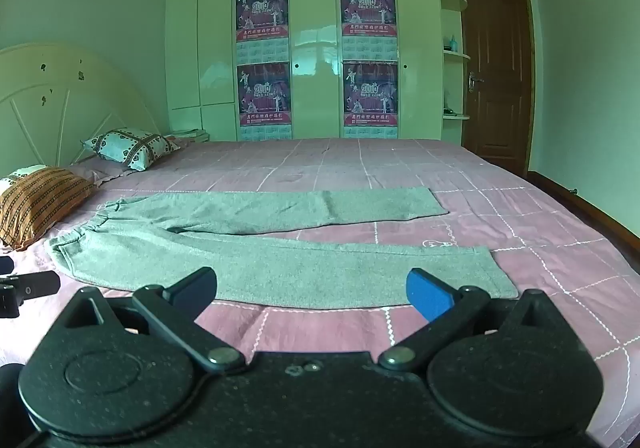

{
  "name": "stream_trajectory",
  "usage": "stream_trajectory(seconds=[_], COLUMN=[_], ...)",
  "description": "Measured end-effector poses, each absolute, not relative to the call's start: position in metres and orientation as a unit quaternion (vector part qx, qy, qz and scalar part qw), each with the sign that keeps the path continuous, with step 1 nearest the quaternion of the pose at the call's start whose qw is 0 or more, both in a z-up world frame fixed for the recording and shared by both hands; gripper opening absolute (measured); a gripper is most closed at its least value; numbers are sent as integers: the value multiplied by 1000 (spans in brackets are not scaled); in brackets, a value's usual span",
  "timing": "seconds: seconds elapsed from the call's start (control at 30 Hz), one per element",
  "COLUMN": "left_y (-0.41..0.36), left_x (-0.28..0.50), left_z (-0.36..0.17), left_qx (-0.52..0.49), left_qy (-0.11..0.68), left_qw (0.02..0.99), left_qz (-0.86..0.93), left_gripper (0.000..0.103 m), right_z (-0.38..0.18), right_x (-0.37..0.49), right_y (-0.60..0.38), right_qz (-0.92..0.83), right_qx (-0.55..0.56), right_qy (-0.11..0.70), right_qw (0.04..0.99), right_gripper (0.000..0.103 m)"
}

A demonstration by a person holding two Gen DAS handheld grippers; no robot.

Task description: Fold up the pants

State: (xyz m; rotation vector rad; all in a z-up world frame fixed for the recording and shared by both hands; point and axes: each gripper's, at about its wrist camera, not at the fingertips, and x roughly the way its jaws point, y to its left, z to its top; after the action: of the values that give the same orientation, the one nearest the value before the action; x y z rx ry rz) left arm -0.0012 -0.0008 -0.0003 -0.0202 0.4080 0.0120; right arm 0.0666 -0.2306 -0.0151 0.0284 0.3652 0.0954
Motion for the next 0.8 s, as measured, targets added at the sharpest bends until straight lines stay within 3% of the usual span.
stream_trajectory(seconds=[0.8], left_y=[-2], left_x=[0], left_z=[-2], left_qx=[-20], left_qy=[206], left_qw=[978], left_qz=[3], left_gripper=[103], right_z=[-14], right_x=[65], right_y=[-231], right_qz=[48], right_qx=[15], right_qy=[178], right_qw=[983], right_gripper=[96])
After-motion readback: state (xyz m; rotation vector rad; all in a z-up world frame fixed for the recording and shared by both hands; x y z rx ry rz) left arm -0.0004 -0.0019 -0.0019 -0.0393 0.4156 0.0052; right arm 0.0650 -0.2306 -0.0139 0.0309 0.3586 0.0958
